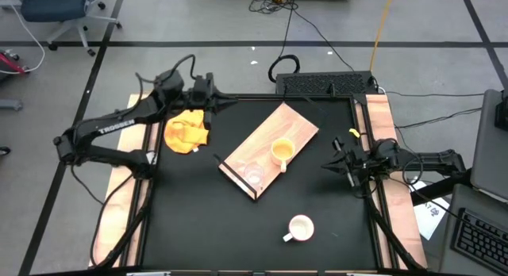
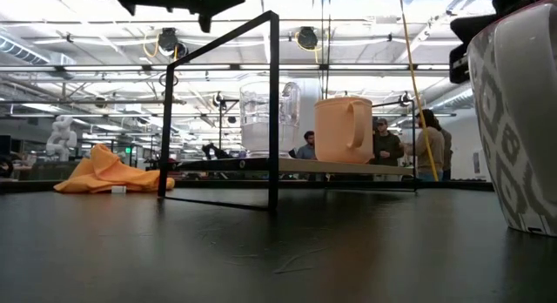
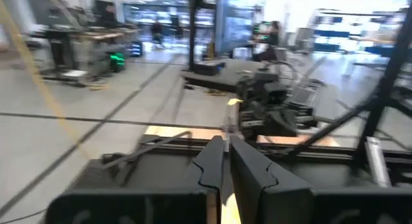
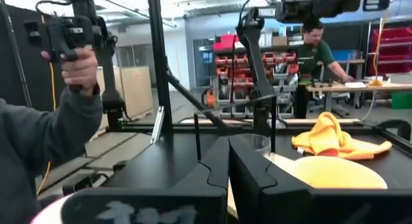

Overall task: Stack small to large cups/mugs on shelf
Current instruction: Put the orange mug on the shelf

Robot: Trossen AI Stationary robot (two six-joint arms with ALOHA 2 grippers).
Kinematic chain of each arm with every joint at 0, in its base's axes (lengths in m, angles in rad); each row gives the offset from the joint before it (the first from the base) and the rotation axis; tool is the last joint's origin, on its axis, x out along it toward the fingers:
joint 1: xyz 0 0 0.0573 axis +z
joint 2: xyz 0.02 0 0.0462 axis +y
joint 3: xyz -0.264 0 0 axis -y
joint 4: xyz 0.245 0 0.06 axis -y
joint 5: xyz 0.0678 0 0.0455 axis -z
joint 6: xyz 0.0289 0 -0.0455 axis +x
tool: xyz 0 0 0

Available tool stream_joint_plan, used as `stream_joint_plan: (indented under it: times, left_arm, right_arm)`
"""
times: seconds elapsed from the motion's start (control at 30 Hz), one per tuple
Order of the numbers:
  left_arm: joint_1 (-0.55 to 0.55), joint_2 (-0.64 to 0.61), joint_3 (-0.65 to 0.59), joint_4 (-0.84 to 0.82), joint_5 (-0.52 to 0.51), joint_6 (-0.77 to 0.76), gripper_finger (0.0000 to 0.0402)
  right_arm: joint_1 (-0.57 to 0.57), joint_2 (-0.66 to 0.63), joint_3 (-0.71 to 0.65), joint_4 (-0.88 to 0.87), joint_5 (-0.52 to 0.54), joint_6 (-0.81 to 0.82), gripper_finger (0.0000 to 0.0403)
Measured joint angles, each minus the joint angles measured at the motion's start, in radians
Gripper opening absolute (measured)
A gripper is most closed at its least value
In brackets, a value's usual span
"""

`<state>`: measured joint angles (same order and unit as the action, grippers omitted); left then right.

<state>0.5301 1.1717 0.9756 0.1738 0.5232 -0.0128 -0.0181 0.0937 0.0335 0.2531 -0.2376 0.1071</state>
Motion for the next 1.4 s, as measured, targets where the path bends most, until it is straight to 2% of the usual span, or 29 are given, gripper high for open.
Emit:
stream_joint_plan:
  times: [0.1,0.33,0.6,0.73,0.87,1.03,1.4]
  left_arm:
    - [0.016,0.040,0.027,0.006,0.055,0.000,0.0026]
    - [0.014,0.053,0.031,0.012,0.055,0.048,0.0026]
    - [0.011,0.055,0.030,0.017,0.040,0.017,0.0026]
    - [-0.002,0.100,0.030,0.062,0.063,-0.002,0.0026]
    - [-0.002,0.152,0.036,0.177,0.079,-0.042,0.0026]
    - [-0.003,0.259,0.112,0.177,0.122,-0.068,0.0026]
    - [-0.025,0.461,0.388,0.087,0.217,-0.097,0.0026]
  right_arm:
    - [0.000,0.001,-0.001,0.016,0.000,0.001,0.0000]
    - [0.000,0.001,-0.002,0.027,0.000,-0.015,0.0000]
    - [0.000,0.001,-0.003,0.026,0.000,-0.019,0.0000]
    - [0.000,0.001,-0.004,0.026,0.000,-0.022,0.0000]
    - [0.000,0.001,-0.004,0.022,0.000,-0.022,0.0000]
    - [0.000,0.001,-0.005,0.022,-0.001,-0.022,0.0000]
    - [0.000,0.001,-0.005,0.016,0.000,-0.023,0.0000]
